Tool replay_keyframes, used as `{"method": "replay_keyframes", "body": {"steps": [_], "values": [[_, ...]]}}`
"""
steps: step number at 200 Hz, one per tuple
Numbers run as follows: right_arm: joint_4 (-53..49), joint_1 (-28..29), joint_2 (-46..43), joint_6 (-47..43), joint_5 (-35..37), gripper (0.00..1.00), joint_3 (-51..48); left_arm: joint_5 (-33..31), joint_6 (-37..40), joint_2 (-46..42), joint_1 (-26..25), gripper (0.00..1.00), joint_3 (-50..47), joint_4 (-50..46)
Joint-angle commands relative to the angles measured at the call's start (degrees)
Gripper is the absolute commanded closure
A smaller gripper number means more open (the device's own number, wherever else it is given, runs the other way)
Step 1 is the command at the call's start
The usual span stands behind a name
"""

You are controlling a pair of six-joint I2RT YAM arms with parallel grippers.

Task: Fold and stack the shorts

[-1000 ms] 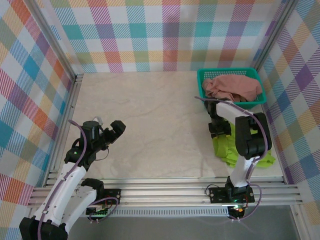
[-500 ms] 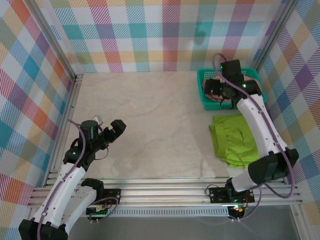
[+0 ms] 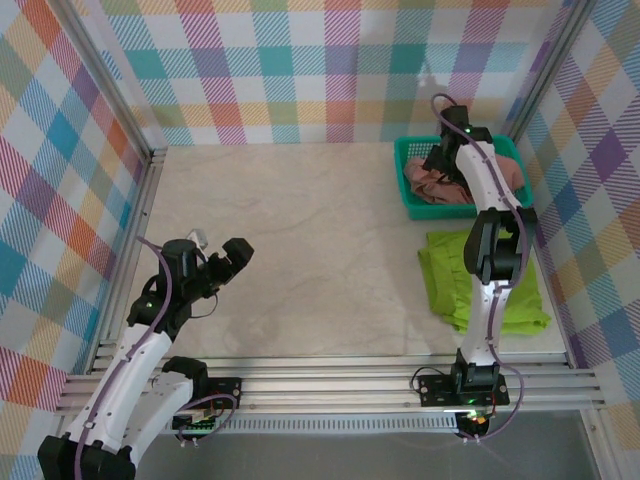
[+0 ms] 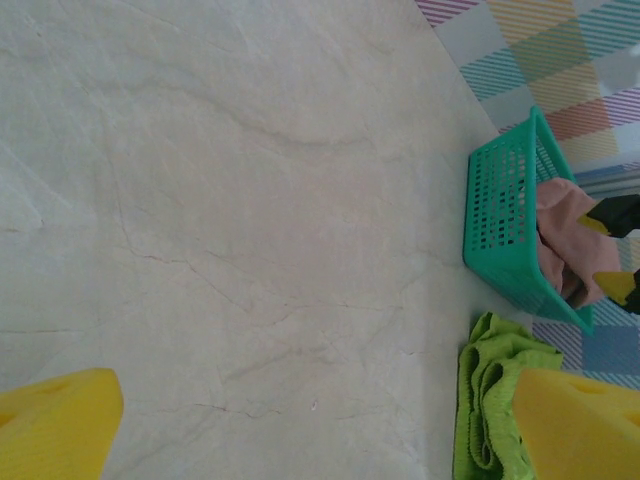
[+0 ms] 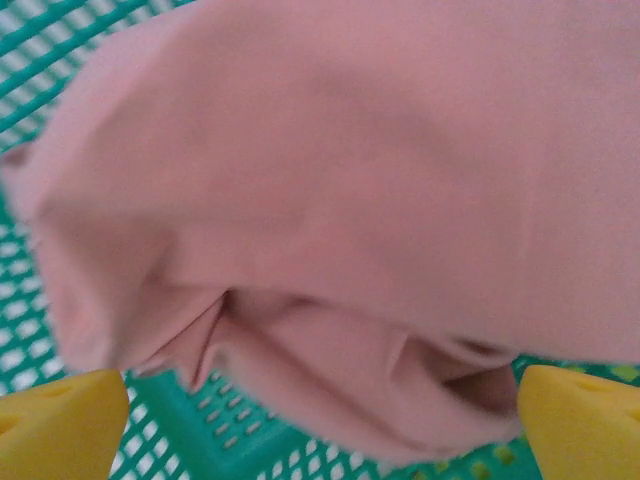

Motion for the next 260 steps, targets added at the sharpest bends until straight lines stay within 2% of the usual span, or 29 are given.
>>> {"method": "replay_keyframes", "body": {"steps": [1, 40, 67, 83, 119, 138, 165, 206, 234, 260], "values": [[-0.78, -1.95, 2.77, 5.36, -2.05, 0.01, 3.55, 1.32, -0.06, 0.45, 0.70, 0.00, -0.64, 2.14], [0.60, -4.35, 8.46, 10.84, -9.05, 0.01, 5.19, 1.58, 0.28, 2.05, 0.70, 0.00, -1.14, 3.18], [1.70, -4.92, 10.74, 11.84, -11.11, 0.13, 5.19, 1.58, 0.40, 2.93, 0.70, 0.00, -1.86, 3.87], [2.09, -5.18, 11.52, 11.75, -12.35, 0.30, 5.12, 1.53, 0.39, 3.14, 0.70, 0.00, -2.30, 4.28], [11.12, -5.56, 6.69, 11.99, -18.29, 0.84, -1.02, 1.58, 0.26, 3.49, 0.70, 0.00, -2.05, 4.34], [19.96, -5.54, -0.37, 13.10, -21.36, 1.00, -7.71, 1.32, 0.28, 3.01, 0.70, 0.00, -1.85, 3.98], [33.08, -5.45, -11.50, 15.80, -24.24, 1.00, -18.27, 1.22, -0.02, 2.43, 0.70, 0.00, -1.78, 3.65], [47.65, -3.63, -25.95, 19.18, -26.59, 1.00, -30.16, 0.90, -0.18, 0.88, 0.70, 0.00, -1.58, 2.84], [51.31, -0.46, -32.83, 18.14, -28.76, 1.00, -29.90, 0.87, -0.03, 0.12, 0.70, 0.00, -0.78, 1.79], [49.53, 5.24, -35.96, 12.73, -31.50, 1.00, -22.67, 0.88, 0.03, -0.21, 0.69, 0.00, -0.12, 1.39]]}}
